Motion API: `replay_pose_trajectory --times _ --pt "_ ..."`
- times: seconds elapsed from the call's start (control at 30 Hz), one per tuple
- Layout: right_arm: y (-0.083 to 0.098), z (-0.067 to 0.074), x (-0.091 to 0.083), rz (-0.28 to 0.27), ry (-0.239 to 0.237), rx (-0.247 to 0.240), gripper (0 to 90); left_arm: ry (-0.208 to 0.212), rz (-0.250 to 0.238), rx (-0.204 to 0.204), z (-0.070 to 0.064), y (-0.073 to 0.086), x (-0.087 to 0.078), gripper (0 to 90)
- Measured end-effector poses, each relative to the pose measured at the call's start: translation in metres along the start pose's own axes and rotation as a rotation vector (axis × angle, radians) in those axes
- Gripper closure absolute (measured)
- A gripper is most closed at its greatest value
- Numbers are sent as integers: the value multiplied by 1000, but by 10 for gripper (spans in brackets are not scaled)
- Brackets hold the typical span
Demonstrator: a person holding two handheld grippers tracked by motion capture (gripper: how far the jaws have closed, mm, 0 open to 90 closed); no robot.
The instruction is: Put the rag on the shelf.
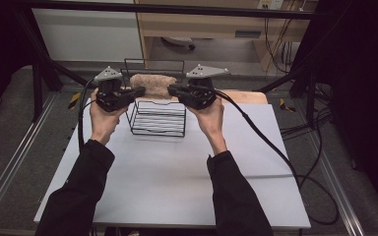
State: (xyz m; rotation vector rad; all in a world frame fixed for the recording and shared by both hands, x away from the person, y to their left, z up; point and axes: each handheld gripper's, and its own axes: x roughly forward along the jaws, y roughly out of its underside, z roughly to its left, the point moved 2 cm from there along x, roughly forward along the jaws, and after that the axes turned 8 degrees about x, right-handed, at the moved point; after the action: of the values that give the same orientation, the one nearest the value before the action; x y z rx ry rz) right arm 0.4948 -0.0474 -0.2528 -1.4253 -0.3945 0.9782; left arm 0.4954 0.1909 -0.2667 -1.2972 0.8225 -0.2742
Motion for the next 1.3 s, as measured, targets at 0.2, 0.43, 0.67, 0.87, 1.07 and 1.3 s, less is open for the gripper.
replay_pose_trajectory --times 0.2,0.43,0.67,0.87,1.07,1.3 --pt "10 -7 11 24 44 25 881 -10 -7 -9 5 5 1 878" --pt "15 -12 19 8 81 18 886 -6 -23 -32 9 9 5 864" --pt "16 -11 18 6 69 11 856 9 -32 -28 8 9 2 829" --pt "14 -4 8 -10 34 11 794 17 -55 -25 6 6 -7 774" --pt "9 -3 0 -32 21 22 741 18 -65 -24 4 2 -14 733" --pt "5 -2 -8 -46 18 25 709 5 -68 -16 2 -3 -21 704"
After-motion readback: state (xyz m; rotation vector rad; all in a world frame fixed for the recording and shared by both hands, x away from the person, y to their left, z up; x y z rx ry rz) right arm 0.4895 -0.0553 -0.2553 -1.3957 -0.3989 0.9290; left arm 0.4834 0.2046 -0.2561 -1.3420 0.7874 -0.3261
